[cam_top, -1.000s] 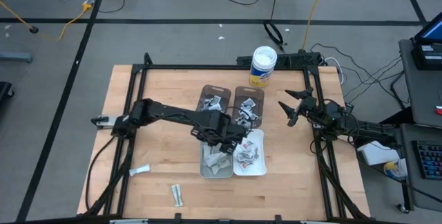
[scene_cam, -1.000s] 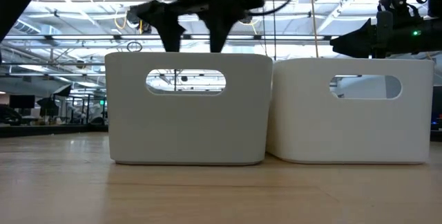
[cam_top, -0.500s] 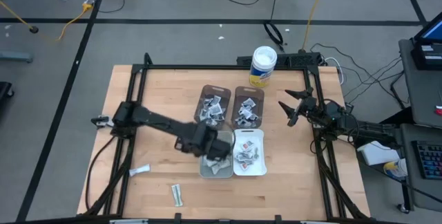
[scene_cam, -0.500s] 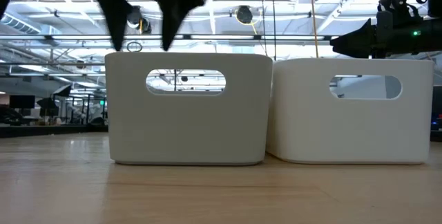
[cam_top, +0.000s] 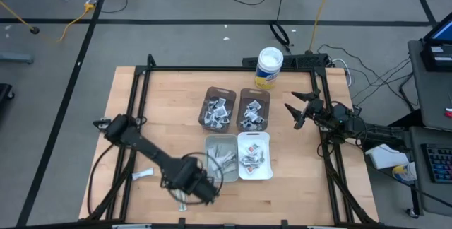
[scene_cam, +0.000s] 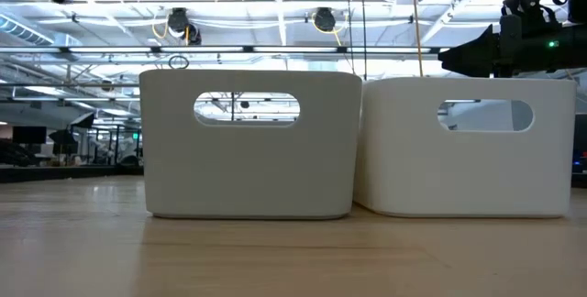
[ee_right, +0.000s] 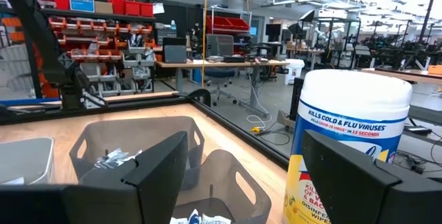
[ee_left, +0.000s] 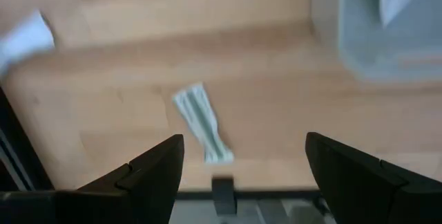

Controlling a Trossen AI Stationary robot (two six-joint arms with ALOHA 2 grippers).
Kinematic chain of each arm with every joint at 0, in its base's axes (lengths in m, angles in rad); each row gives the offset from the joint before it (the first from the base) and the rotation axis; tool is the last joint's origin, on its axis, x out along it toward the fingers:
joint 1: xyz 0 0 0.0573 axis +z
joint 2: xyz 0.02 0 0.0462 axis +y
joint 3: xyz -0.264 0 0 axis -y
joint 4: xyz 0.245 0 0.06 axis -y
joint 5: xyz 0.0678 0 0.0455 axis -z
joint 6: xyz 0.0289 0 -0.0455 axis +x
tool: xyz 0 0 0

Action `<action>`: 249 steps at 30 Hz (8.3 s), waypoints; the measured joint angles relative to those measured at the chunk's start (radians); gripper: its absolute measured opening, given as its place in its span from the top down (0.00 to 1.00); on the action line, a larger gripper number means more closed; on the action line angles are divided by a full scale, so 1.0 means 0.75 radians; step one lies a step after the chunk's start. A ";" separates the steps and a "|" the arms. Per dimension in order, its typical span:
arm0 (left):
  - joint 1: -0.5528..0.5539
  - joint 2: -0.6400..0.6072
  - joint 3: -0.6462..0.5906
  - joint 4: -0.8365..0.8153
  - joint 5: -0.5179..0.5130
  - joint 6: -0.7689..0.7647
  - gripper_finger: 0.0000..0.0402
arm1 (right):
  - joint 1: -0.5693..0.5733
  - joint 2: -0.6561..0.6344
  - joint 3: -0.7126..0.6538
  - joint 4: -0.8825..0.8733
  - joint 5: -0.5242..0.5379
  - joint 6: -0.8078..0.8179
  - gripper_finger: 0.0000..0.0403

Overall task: Pick & Place First Aid Supplies
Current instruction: Put the green pad into the gray bin

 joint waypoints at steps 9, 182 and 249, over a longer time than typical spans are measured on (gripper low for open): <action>-0.188 0.000 -0.001 0.121 0.040 -0.267 0.23 | 0.000 0.000 0.000 0.000 0.000 0.000 0.31; 0.391 -0.209 -0.265 0.055 -0.083 2.045 0.15 | 0.000 0.000 0.000 0.000 0.000 0.000 0.31; -0.346 -0.756 -1.575 0.849 0.095 1.157 0.98 | 0.000 0.000 0.000 0.000 0.000 0.000 0.31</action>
